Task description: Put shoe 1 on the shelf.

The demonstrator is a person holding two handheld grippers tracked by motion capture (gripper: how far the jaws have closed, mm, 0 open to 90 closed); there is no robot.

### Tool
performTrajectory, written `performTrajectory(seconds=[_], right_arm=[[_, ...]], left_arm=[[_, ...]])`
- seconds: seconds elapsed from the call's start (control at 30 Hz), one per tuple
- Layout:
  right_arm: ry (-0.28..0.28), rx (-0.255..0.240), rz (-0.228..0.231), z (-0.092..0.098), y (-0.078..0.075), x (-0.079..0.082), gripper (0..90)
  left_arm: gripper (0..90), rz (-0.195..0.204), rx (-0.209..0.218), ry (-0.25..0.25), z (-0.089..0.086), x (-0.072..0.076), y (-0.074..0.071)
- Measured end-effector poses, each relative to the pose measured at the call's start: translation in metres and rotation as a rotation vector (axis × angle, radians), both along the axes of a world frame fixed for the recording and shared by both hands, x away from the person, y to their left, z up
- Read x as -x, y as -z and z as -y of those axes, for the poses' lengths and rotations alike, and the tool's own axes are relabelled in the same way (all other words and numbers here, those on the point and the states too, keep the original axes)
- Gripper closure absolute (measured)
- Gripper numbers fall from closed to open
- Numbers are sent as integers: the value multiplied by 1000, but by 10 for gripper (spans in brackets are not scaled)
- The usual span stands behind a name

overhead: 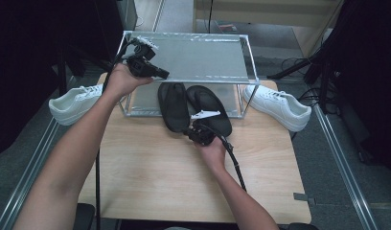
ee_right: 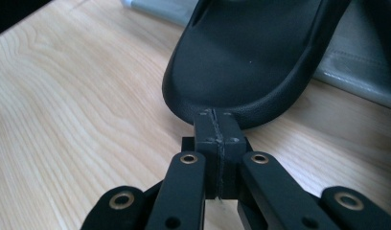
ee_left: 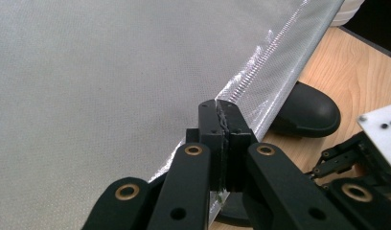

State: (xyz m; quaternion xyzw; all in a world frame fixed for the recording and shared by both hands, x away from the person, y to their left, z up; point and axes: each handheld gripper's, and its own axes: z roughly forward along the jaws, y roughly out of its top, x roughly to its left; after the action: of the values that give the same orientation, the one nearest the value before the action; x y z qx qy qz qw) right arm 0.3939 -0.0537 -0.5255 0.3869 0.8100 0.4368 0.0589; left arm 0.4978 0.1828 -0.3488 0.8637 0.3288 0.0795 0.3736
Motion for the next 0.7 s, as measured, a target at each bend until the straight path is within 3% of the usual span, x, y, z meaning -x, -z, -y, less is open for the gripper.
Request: performTrajectory(seconds=[0.3, 0.5, 0.6, 0.7], right_arm=[[25, 1, 0, -14, -1, -13, 900], [37, 24, -9, -22, -3, -21, 900], [40, 37, -2, -27, -3, -27, 900], [45, 52, 8, -33, -3, -33, 900]], left_arm=[[900, -14, -4, -15, 1, 0, -1], [900, -1, -28, -18, 4, 2, -2], [900, 30, -62, -11, 7, 5, -3], [900, 25, -51, -9, 5, 4, -2]])
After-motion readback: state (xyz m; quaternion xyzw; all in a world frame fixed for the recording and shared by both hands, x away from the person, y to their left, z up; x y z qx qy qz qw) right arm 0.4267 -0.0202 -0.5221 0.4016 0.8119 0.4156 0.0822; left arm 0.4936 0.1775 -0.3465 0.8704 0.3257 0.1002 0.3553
